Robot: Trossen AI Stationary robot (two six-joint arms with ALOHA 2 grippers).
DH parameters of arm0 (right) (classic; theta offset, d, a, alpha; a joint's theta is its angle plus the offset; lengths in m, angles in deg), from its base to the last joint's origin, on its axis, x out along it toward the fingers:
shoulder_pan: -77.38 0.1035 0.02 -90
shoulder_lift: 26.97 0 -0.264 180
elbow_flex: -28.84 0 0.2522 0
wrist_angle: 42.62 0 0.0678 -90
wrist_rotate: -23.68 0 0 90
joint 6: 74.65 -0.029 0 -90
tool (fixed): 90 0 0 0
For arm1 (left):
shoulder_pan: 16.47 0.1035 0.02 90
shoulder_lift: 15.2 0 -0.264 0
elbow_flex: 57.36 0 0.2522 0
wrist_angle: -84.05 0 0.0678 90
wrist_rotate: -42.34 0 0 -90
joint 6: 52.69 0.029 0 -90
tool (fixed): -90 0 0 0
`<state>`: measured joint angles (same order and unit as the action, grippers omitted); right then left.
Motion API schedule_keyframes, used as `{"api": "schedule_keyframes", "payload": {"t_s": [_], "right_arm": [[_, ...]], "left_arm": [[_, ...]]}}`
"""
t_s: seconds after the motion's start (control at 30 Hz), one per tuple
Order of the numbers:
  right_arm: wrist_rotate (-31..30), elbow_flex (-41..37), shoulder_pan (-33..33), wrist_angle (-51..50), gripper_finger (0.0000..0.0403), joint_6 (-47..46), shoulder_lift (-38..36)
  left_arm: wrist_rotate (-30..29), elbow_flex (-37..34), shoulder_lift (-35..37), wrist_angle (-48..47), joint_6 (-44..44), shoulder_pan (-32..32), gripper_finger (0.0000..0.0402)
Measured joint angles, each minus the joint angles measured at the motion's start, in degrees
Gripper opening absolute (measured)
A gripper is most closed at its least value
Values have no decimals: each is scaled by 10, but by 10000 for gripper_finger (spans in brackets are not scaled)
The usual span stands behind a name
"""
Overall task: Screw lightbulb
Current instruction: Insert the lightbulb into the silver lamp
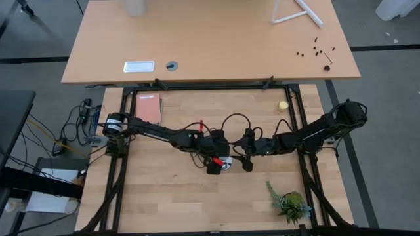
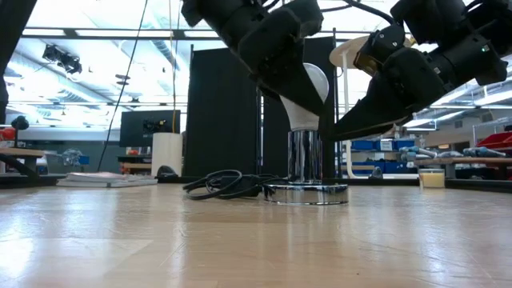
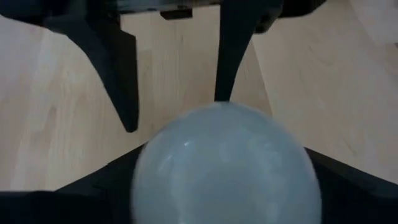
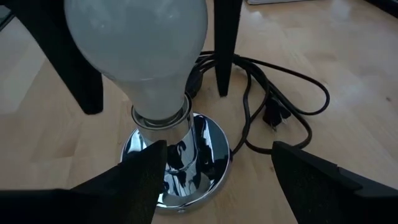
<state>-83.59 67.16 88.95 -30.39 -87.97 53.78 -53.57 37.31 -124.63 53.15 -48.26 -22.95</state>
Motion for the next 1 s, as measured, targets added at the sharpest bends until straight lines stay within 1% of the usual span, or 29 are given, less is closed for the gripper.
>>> {"api": "schedule_keyframes", "payload": {"t_s": [0.33, 0.43, 0.5, 0.63, 0.77, 0.87, 1.0], "right_arm": [[6, 0, 0, -1, 299, -14, 0], [8, -1, 8, -1, 299, -31, 14], [8, -5, 17, 21, 299, -32, 34], [-3, -15, 30, 92, 299, -31, 78], [-5, -15, 33, 128, 299, -35, 111], [-5, -16, 33, 128, 299, -35, 118], [-7, -16, 33, 106, 299, -32, 106]], "left_arm": [[3, 65, 0, -116, 16, -4, 336], [8, 79, 1, -135, 16, -4, 336], [9, 82, 1, -151, 14, -4, 336], [11, 87, 0, -149, 12, -7, 336], [8, 86, 0, -150, 10, -12, 336], [-2, 86, 0, -150, 9, -15, 336], [-41, 96, 0, -161, 15, -23, 336]]}}
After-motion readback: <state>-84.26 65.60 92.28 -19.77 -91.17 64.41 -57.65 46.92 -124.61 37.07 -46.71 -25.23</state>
